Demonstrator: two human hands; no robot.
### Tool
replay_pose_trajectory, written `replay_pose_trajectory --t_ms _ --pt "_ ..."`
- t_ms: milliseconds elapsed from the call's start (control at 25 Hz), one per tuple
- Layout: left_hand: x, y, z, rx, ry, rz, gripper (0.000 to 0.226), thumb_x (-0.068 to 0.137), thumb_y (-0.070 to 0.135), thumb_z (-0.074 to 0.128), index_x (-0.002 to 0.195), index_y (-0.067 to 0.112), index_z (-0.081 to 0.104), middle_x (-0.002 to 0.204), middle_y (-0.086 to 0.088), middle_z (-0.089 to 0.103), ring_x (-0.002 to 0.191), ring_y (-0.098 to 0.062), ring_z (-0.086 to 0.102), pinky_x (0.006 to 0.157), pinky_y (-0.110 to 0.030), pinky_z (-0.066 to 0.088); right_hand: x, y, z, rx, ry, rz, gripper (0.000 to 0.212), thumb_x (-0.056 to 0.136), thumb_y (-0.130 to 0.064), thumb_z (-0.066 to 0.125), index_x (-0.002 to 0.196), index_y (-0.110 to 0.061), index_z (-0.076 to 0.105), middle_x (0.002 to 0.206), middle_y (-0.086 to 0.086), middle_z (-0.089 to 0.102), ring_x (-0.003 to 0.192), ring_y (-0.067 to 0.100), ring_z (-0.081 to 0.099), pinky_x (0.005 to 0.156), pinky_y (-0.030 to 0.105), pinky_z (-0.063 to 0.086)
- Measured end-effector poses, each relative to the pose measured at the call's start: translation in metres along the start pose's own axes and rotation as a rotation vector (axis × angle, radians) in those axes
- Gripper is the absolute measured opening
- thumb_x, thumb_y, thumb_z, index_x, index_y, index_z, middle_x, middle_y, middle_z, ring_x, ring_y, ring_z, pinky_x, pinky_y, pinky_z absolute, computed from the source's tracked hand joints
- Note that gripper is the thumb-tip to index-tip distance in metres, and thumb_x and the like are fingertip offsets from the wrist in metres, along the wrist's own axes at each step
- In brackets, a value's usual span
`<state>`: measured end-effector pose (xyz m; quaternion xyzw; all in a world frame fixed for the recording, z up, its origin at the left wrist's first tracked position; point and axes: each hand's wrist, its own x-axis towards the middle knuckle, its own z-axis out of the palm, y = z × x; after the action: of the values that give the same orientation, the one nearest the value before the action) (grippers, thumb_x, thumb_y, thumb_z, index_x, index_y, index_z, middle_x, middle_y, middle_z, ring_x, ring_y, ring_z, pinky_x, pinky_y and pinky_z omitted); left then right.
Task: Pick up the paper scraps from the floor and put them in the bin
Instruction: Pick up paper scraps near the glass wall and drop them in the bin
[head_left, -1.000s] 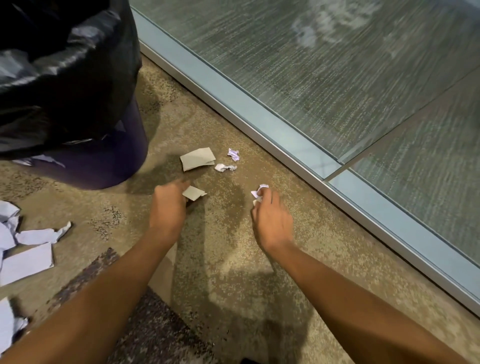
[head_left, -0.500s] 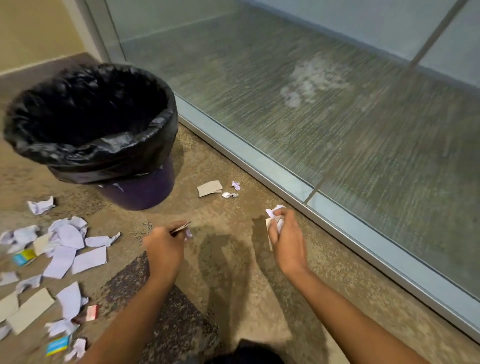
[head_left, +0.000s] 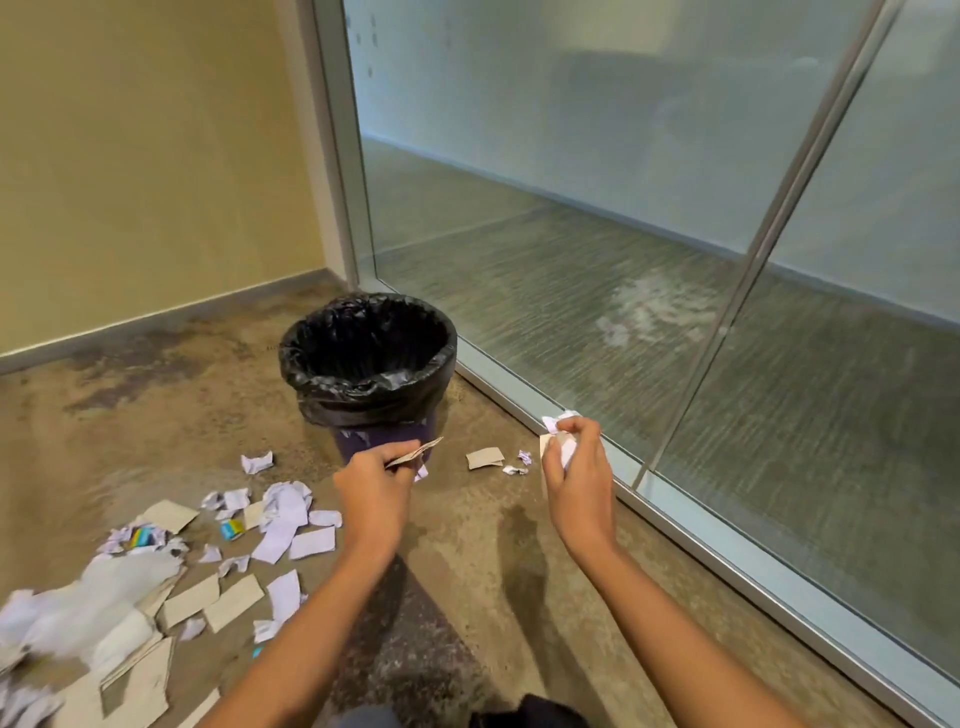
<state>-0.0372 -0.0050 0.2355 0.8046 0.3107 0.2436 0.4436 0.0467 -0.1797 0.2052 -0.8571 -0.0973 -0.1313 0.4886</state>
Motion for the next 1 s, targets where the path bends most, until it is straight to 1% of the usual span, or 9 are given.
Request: replay_pose_trajectory --t_ms 80,120,240,440,560,720,840,920,1000 --pt "0.006 -0.004 -0.025 -0.007 0.016 0.016 0.019 0.085 0.012 0.065 0.100 0.018 0.075 0.092 -0.003 0.075 0.081 -0.010 0.062 0.070 -0.019 0.043 -0.006 -0.028 0.007 -0.025 -0.012 -0.072 0.012 0.096 -0.029 0.043 0.108 -0.028 0.043 0.116 -0.014 0.054 0.084 0.015 0.060 0.070 0.037 0.048" --pt "0.011 -0.006 -0.037 -0.017 0.019 0.025 0.020 0.084 0.011 0.066 0.100 0.018 0.075 0.092 -0.004 0.075 0.086 -0.014 0.065 0.074 -0.023 0.047 -0.007 -0.042 0.010 -0.050 -0.012 -0.105 0.013 0.096 -0.029 0.043 0.109 -0.028 0.043 0.115 -0.016 0.053 0.082 0.013 0.059 0.068 0.034 0.045" --pt "0.034 -0.010 -0.070 -0.005 0.035 0.050 0.020 0.084 0.009 0.065 0.100 0.016 0.076 0.094 -0.006 0.075 0.088 -0.014 0.065 0.076 -0.020 0.042 -0.004 -0.079 0.024 -0.065 0.020 -0.156 0.015 0.096 -0.025 0.045 0.111 -0.023 0.046 0.113 -0.017 0.051 0.083 0.004 0.046 0.064 0.025 0.028" --pt "0.074 -0.008 -0.088 -0.009 0.080 0.040 0.018 0.086 0.014 0.065 0.102 0.016 0.074 0.099 -0.006 0.074 0.093 -0.019 0.065 0.074 -0.019 0.040 0.019 -0.108 0.064 -0.085 0.009 -0.221 0.017 0.096 -0.028 0.046 0.112 -0.023 0.045 0.116 -0.014 0.054 0.084 0.007 0.049 0.067 0.029 0.037" --pt "0.109 -0.011 -0.080 0.002 0.071 0.065 0.018 0.087 0.013 0.064 0.102 0.016 0.075 0.096 -0.005 0.075 0.077 -0.012 0.060 0.061 -0.008 0.034 0.045 -0.116 0.097 -0.098 -0.032 -0.249 0.017 0.095 -0.028 0.047 0.111 -0.024 0.044 0.118 -0.012 0.055 0.083 0.013 0.054 0.066 0.030 0.038" --pt "0.171 -0.017 -0.054 -0.019 0.068 0.079 0.021 0.086 0.005 0.062 0.093 0.017 0.077 0.084 0.001 0.073 0.056 0.002 0.050 0.051 0.001 0.036 0.096 -0.117 0.151 -0.102 -0.096 -0.253 0.018 0.095 -0.027 0.045 0.112 -0.021 0.045 0.118 -0.004 0.057 0.097 0.021 0.057 0.070 0.032 0.040" --pt "0.218 -0.021 -0.025 -0.005 0.045 0.063 0.029 0.082 -0.005 0.056 0.089 0.013 0.077 0.079 -0.002 0.073 0.062 -0.001 0.055 0.054 0.002 0.035 0.140 -0.110 0.196 -0.112 -0.150 -0.220 0.018 0.094 -0.026 0.044 0.111 -0.020 0.045 0.116 0.000 0.058 0.101 0.026 0.057 0.075 0.037 0.044" --pt "0.245 -0.026 -0.004 0.029 0.025 0.025 0.025 0.083 -0.003 0.058 0.094 0.010 0.076 0.086 -0.007 0.074 0.073 -0.011 0.061 0.058 -0.001 0.035 0.167 -0.103 0.222 -0.122 -0.190 -0.203 0.016 0.094 -0.026 0.045 0.110 -0.022 0.045 0.114 0.001 0.058 0.099 0.027 0.057 0.077 0.042 0.047" --pt "0.262 -0.032 0.011 0.067 -0.009 0.000 0.023 0.086 0.001 0.059 0.102 0.009 0.074 0.093 -0.011 0.074 0.073 -0.012 0.061 0.058 -0.003 0.035 0.185 -0.096 0.243 -0.145 -0.236 -0.215 0.015 0.093 -0.026 0.045 0.108 -0.023 0.044 0.113 0.002 0.057 0.097 0.028 0.057 0.077 0.044 0.047"
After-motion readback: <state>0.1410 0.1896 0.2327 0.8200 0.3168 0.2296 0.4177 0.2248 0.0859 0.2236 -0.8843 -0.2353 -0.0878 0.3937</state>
